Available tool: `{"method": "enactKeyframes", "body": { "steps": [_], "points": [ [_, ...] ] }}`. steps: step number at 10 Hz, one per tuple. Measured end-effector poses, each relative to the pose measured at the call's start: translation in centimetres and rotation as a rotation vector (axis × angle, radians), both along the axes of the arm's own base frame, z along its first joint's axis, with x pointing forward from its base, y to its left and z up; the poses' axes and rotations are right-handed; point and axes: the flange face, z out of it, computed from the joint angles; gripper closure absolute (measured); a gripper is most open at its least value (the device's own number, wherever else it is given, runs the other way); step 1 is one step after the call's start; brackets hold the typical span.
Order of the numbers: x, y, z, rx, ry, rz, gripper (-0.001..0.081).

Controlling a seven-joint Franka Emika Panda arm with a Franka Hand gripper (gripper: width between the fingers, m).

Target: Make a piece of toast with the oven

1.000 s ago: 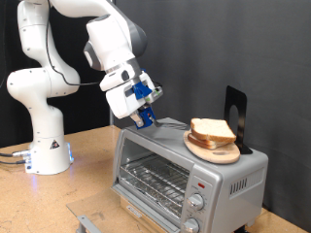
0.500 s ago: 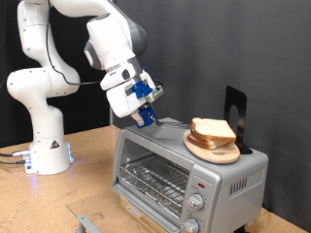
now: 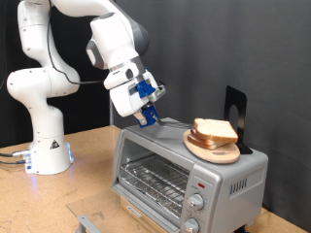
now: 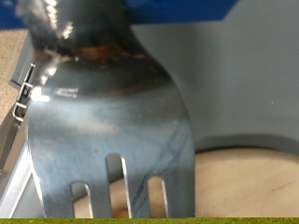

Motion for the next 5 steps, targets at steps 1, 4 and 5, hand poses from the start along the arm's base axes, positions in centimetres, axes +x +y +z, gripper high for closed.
{"method": "enactKeyframes", "body": {
  "steps": [1, 4, 5],
  "points": [
    [0.30, 0.12, 0.22, 0.003, -0.003, -0.002, 0.0318],
    [0.90, 0.67, 0.42, -0.004, 0.000, -0.007, 0.0318],
    [1.08, 0.83, 0.25, -0.012, 0.006, -0.006, 0.0318]
  ]
}}
